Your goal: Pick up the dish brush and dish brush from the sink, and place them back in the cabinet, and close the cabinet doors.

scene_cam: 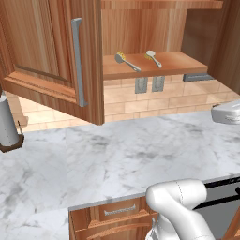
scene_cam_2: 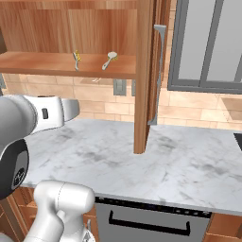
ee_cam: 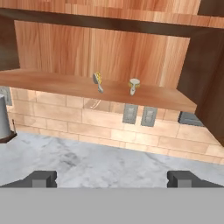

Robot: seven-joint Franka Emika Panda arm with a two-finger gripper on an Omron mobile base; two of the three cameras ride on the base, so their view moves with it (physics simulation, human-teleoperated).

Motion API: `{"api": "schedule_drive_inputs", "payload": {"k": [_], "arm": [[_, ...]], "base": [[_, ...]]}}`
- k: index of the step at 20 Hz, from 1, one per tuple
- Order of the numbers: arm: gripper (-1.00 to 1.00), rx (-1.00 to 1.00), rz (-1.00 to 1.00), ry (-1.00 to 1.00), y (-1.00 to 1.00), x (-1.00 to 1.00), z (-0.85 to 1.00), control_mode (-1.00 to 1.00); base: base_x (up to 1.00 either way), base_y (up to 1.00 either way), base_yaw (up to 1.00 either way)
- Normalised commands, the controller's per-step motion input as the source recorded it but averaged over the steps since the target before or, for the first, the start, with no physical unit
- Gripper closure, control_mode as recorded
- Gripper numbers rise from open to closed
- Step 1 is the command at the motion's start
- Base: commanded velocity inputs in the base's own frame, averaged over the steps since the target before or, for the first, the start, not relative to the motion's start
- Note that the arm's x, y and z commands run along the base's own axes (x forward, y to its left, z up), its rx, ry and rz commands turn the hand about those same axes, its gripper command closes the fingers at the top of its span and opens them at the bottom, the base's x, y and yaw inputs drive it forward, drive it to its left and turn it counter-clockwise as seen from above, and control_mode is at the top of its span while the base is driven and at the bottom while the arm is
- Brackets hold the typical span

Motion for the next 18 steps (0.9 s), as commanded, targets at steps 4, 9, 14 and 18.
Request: {"api": "schedule_drive_inputs", "payload": {"k": [4,9,14,18], "arm": [[-1.0,0.0,-0.06,-0.08,-0.17,-0.04,0.0,-1.0],[-1.0,0.0,-0.04,-0.09,-0.18,-0.28,0.0,-1.0],[-1.0,0.0,-0.04,-0.09,-0.13,-0.27,0.0,-1.0],[-1.0,0.0,-0.05,-0.08,-0.09,-0.29,0.01,-1.0]], "base": [[0.0,0.0,0.0],[0.0,0.0,0.0],[0.0,0.0,0.0],[0.0,0.0,0.0]]}}
